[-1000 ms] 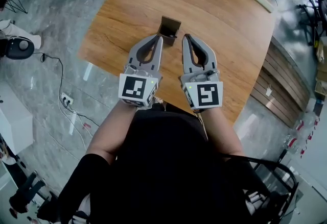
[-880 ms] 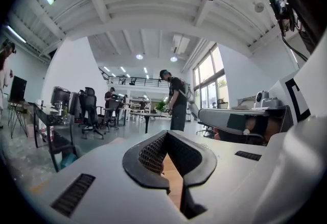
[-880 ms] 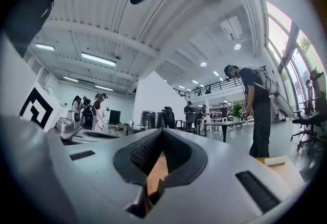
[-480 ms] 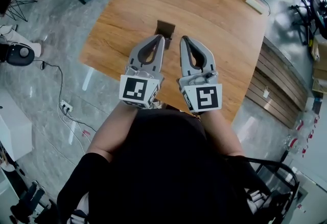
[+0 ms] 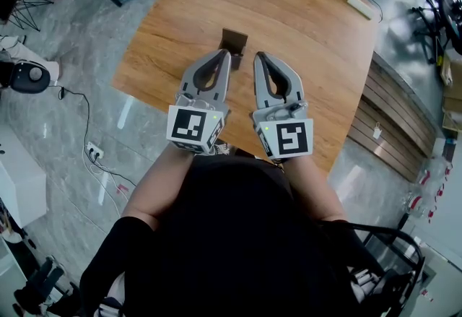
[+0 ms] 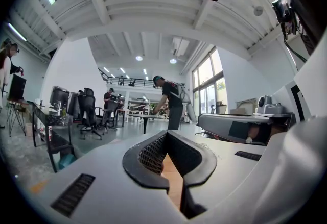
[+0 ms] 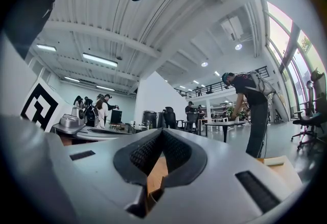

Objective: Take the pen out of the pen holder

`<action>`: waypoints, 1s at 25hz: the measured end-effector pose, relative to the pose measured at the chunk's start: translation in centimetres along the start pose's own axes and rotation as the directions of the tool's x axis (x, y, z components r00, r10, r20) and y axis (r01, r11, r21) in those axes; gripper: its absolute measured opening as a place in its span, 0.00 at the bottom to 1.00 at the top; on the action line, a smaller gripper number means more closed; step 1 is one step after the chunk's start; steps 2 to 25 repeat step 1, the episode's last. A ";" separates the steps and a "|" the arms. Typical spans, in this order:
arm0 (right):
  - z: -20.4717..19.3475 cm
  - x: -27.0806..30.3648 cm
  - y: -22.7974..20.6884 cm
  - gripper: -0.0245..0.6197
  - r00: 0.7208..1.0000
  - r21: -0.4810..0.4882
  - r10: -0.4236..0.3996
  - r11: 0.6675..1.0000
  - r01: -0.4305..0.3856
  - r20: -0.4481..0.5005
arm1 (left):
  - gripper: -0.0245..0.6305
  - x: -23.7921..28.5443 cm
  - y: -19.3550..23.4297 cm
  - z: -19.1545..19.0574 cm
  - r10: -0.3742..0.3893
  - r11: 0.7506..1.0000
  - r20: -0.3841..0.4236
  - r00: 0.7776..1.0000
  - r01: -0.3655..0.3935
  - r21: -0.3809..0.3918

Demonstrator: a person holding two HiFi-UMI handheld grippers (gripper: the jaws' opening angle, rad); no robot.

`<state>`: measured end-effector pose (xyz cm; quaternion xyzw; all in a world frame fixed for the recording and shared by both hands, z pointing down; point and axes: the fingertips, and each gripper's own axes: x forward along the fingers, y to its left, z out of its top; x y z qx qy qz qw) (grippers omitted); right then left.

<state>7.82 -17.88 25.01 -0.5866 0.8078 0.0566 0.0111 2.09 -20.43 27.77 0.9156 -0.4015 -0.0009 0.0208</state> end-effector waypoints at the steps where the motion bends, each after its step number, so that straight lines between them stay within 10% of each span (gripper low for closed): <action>1: 0.0 0.0 0.1 0.06 1.000 0.000 0.001 1.000 -0.001 0.000 | 0.04 0.0 0.1 0.0 0.000 1.000 -0.001 1.000 0.000 0.000; 25: 0.0 0.0 0.1 0.06 1.000 0.000 0.001 1.000 -0.001 0.000 | 0.04 0.0 0.1 0.0 0.000 1.000 -0.001 1.000 0.000 0.000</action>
